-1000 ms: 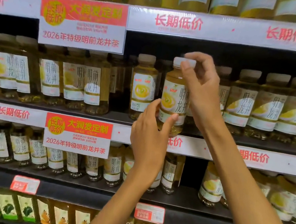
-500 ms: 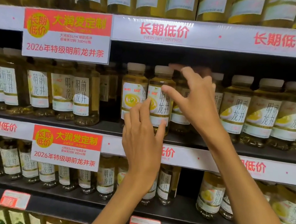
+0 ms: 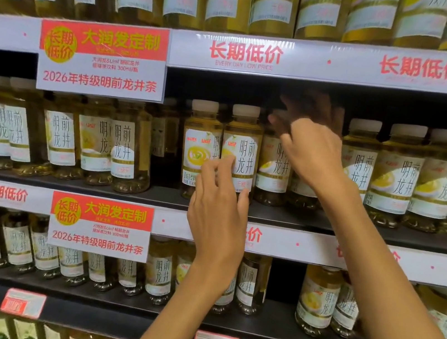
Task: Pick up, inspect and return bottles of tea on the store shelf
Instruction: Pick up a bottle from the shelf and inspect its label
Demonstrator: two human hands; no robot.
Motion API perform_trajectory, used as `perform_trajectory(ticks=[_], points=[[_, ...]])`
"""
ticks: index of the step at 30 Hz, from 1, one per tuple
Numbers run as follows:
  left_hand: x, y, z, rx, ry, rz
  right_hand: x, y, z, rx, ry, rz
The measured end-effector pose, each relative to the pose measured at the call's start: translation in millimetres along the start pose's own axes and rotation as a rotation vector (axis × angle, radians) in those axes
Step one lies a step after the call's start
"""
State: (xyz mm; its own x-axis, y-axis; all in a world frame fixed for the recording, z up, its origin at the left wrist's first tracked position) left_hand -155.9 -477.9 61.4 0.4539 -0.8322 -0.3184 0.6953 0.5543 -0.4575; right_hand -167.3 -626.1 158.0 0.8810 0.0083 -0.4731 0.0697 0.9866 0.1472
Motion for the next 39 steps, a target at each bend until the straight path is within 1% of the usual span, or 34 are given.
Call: perform_trajectory(ticks=[2, 4, 7, 8, 10, 12, 13, 15, 18, 21, 23, 26, 28, 30, 32, 35, 37, 39], points=[[1, -6, -2, 0.024, -0.001, -0.027, 5, 3, -2, -0.024, 0.04, -0.033], [2, -11, -5, 0.052, 0.008, -0.059, 4, 6, -5, -0.05, 0.037, -0.035], [4, -17, -10, 0.094, 0.017, -0.078, -11, 1, -12, -0.061, -0.044, 0.001], [5, -19, -12, 0.113, 0.018, -0.084, -16, -2, -17, -0.054, -0.069, 0.08], [4, -22, -14, 0.151, 0.021, -0.108, -23, -6, -30, -0.04, -0.076, 0.33], [6, -26, -15, 0.173, 0.046, -0.142, -25, -10, -43, 0.0, -0.048, 0.555], [9, -27, -16, 0.176, 0.073, -0.157, -24, -12, -48, 0.026, -0.021, 0.629], [17, -29, -18, 0.181, 0.144, -0.17, -24, -11, -57, 0.032, 0.0, 0.711], [27, -33, -22, 0.194, 0.253, -0.213, -38, -7, -65, 0.002, -0.065, 0.806], [27, -34, -26, 0.179, 0.278, -0.25, -54, -5, -70, 0.005, -0.108, 0.912], [25, -31, -28, 0.14, 0.316, -0.298, -62, -6, -72, 0.058, -0.099, 1.025], [26, -31, -39, 0.04, 0.495, -0.53, -67, -6, -78, 0.175, -0.053, 1.28], [20, -33, -51, -0.016, 0.554, -0.659, -67, -2, -82, 0.223, 0.002, 1.307], [19, -34, -70, -0.096, 0.622, -0.742, -59, 1, -88, 0.258, 0.093, 1.304], [23, -32, -96, -0.199, 0.713, -0.835, -42, 2, -99, 0.31, 0.222, 1.359], [28, -26, -140, -0.365, 0.873, -0.947, -10, 5, -134, 0.443, 0.421, 1.596], [30, -19, -169, -0.445, 0.983, -0.976, 4, 2, -159, 0.507, 0.464, 1.667], [31, -8, -191, -0.565, 1.037, -1.001, 14, 0, -180, 0.561, 0.464, 1.679]])
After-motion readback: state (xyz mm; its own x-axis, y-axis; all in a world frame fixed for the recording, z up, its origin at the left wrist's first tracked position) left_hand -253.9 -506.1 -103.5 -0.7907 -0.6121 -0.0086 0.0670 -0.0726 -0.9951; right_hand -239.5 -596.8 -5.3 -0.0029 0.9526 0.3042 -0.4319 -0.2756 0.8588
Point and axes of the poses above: each hand's wrist, its own z-axis towards the middle knuckle, its own x-axis out of the palm, y = z × x, the point moved 10 cm from there along z, towards the middle knuckle, and after that the axes turned 1 degree about z, right-handed, at the moved point
